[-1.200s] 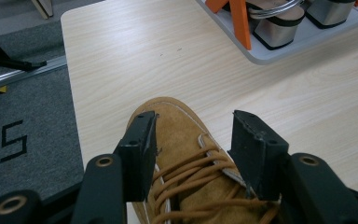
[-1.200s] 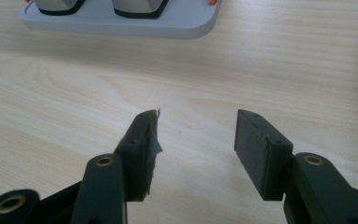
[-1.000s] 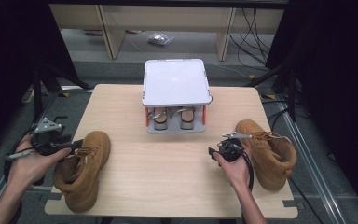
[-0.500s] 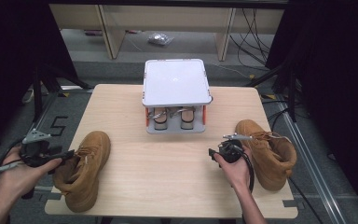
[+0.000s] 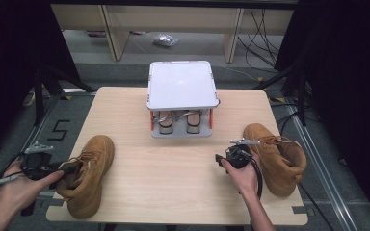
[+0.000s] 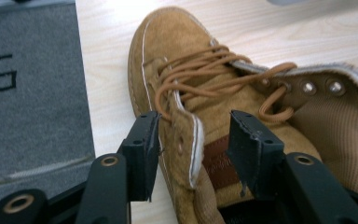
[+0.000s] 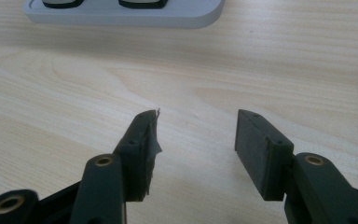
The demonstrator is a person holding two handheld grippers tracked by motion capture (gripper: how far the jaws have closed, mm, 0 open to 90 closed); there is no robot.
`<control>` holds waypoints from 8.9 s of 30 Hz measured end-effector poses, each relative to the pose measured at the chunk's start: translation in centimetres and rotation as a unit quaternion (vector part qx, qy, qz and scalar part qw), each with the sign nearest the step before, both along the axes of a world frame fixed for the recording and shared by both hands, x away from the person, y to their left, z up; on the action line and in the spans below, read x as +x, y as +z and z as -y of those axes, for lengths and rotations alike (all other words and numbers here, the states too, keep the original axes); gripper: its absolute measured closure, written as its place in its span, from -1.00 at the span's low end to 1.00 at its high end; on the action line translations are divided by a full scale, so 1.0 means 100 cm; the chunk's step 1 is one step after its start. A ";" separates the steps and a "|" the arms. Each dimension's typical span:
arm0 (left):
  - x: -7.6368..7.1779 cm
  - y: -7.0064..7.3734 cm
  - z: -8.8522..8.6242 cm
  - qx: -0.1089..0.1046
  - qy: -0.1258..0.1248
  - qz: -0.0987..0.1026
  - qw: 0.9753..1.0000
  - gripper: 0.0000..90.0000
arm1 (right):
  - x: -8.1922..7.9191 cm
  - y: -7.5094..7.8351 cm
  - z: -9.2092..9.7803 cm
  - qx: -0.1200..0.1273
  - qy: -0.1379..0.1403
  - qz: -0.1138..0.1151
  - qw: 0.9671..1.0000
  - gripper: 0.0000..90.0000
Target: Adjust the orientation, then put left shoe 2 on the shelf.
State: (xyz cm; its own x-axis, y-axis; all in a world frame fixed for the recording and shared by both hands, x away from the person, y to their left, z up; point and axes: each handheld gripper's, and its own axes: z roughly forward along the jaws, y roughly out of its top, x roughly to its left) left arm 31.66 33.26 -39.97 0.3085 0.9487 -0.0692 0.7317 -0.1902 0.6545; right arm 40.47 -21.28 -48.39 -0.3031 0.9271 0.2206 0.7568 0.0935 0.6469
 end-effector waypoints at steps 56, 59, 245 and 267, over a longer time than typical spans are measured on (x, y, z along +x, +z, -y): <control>0.005 0.000 0.015 0.083 0.021 -0.081 0.993 0.82 | 0.001 -0.005 -0.003 0.007 0.000 -0.001 1.000 0.10; 0.006 0.003 0.017 0.095 0.013 -0.073 0.993 0.84 | 0.002 -0.006 -0.002 0.001 0.000 0.000 1.000 0.10; 0.169 0.146 0.143 -0.114 0.057 0.165 0.978 0.86 | -0.003 0.000 0.002 0.018 0.005 0.033 0.999 0.12; 0.180 0.151 0.162 -0.092 0.040 0.165 0.981 0.86 | -0.003 0.000 0.002 0.023 0.000 0.029 0.999 0.12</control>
